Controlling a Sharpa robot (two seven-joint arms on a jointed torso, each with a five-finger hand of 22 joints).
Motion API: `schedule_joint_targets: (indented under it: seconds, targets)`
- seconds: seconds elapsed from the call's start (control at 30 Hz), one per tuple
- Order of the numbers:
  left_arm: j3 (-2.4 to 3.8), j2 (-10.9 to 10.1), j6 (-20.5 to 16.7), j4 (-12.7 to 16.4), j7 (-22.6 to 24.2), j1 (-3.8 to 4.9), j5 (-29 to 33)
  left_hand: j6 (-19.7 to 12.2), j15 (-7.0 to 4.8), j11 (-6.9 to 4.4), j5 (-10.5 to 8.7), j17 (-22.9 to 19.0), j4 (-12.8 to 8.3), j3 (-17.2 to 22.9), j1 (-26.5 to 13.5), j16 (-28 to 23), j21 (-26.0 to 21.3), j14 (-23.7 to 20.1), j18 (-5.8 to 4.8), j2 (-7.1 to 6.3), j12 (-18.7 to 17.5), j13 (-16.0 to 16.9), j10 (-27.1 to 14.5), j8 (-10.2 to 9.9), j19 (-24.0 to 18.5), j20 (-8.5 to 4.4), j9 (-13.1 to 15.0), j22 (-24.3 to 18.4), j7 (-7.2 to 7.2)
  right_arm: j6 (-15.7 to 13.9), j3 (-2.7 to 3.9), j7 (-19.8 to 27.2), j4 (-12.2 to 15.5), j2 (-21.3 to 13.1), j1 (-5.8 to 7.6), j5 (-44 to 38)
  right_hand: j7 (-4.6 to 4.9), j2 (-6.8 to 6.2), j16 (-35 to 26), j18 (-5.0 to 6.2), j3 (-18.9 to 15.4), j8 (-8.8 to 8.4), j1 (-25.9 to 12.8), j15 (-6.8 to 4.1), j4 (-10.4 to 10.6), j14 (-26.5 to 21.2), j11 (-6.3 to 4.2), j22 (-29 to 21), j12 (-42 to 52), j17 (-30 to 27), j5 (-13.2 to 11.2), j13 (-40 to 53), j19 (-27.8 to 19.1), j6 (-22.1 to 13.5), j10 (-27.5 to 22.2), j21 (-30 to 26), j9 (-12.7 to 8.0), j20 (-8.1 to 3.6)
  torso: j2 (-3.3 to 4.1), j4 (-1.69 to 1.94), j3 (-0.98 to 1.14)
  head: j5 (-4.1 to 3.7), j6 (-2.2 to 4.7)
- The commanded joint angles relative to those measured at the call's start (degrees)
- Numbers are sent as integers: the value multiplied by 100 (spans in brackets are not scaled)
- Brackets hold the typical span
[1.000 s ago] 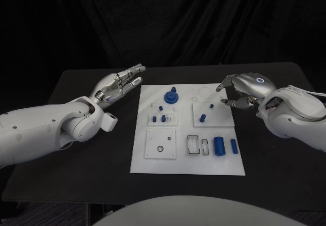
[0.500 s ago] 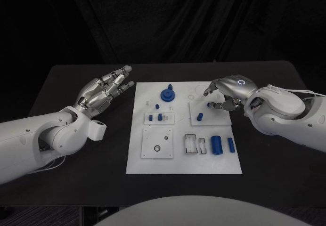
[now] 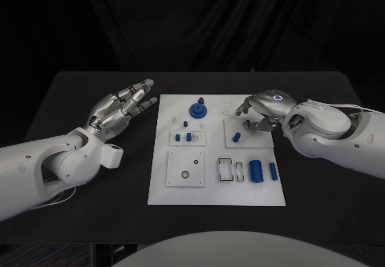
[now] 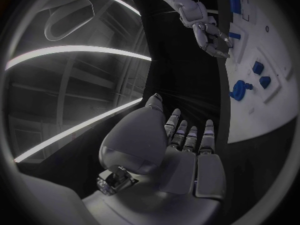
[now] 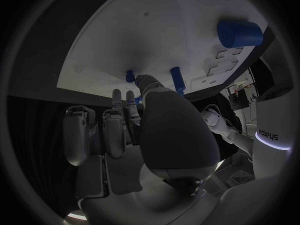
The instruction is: Assemble the parts on the task board
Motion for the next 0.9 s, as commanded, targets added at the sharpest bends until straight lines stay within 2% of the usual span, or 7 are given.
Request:
schedule_joint_targets:
  seconds: [0.03,0.17,0.37,0.47,0.6,0.73,0.9]
  targets:
    - [6,16,143,20,199,-1,66,24,33,34,43,10,-12,-28,99,23,40,40,108,1,38,7,1,20,19,41,-10,21,27,142,0,-143,-5,-2,-24,-70,20,15,-26,-73,57,40,-43,-44,3,467,-18,1316,36,1144,36,6,315,64,55,23,26,-33,14,16,-6,-18,-1]
    - [6,29,163,18,190,-1,66,22,52,39,85,18,-24,-31,152,35,52,70,109,-2,56,8,1,20,43,59,-16,41,26,144,0,-154,4,-13,-30,-71,23,-2,-33,-78,117,121,-50,-48,2,469,-33,1322,105,1131,153,31,326,183,133,46,125,-34,10,3,-4,5,-1]
    - [6,54,184,-13,175,-2,66,16,76,38,114,24,-29,-36,182,43,60,91,108,-5,64,7,-1,19,58,74,-20,50,23,126,0,-162,19,-33,-34,-71,11,-21,-39,-83,182,270,-94,-54,7,471,-56,1328,180,1118,360,64,336,326,221,69,292,-40,3,8,-8,3,-1]
    - [6,59,187,-21,168,-2,66,12,85,36,123,25,-30,-37,190,45,62,97,107,-7,64,7,-3,18,61,79,-22,52,22,108,0,-167,41,-51,-35,-71,-9,-38,-46,-86,227,380,-128,-63,-3,472,-72,1331,223,1106,525,91,344,365,273,84,450,-48,-2,7,-10,8,-1]
    - [6,64,192,-34,152,-2,66,17,116,44,237,32,-52,-34,267,60,75,129,105,-2,88,8,-7,19,84,107,-30,57,23,90,0,-183,62,-75,-36,-71,-20,-52,-48,-89,306,579,-194,-75,-31,474,-96,1334,302,1097,741,167,349,363,320,97,768,-57,-4,5,-10,-23,-1]
    - [6,75,195,-53,140,-2,66,15,126,42,272,33,-55,-35,283,63,77,135,105,-2,91,8,-9,19,88,114,-32,58,23,68,0,-195,70,-94,-36,-71,2,-52,-52,-89,338,739,-227,-75,-62,474,-105,1335,343,1087,785,218,352,377,316,102,980,-62,-10,7,-10,-27,-1]
    - [6,91,178,-77,121,-2,66,39,165,49,369,40,-76,-34,336,77,92,164,102,-10,117,11,-7,25,116,148,-34,78,31,51,0,-201,63,-106,-36,-8,3,-45,-60,-89,374,838,-248,-85,-88,472,-118,1336,396,1076,818,272,353,318,330,106,1142,-72,-16,-2,-6,-8,-1]
